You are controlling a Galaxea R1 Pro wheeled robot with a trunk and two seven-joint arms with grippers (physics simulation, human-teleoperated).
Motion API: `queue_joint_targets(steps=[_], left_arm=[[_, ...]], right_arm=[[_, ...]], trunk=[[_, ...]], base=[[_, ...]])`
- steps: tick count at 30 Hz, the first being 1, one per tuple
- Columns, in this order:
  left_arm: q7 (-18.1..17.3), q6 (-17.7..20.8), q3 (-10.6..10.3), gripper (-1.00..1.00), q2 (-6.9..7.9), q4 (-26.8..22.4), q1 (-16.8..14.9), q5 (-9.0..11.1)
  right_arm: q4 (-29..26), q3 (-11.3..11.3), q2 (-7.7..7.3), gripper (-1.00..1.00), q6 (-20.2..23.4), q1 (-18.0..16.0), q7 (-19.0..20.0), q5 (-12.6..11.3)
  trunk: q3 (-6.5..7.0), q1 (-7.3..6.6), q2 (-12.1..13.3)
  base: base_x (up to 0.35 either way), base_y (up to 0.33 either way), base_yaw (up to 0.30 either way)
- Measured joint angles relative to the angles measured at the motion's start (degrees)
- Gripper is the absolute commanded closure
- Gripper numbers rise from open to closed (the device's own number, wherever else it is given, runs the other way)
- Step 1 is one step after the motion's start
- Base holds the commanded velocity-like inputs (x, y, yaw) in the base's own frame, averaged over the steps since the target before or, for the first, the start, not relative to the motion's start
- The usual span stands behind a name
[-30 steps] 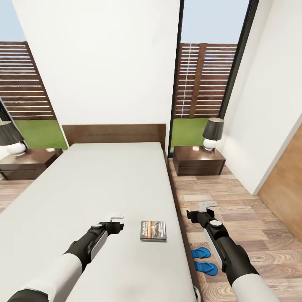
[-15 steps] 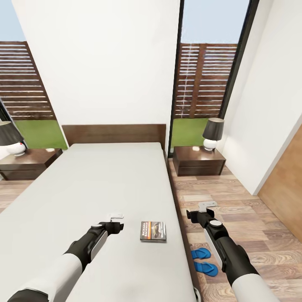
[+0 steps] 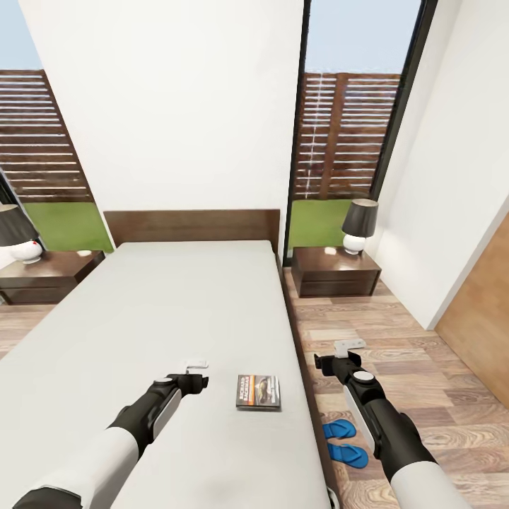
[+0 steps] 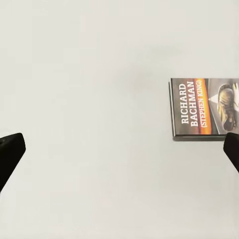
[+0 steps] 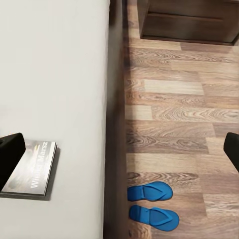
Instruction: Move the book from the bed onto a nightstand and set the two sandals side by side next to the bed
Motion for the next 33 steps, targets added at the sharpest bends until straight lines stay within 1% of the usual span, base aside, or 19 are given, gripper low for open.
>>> queue_joint_targets(steps=[33], left_arm=[[0.0,0.0,0.0,-1.0,0.0,-0.3,0.0,0.0]], right_arm=[[0.0,0.0,-0.02,-1.0,0.0,0.0,0.0,0.0]], trunk=[[0.0,0.0,0.0]], base=[[0.0,0.0,0.0]])
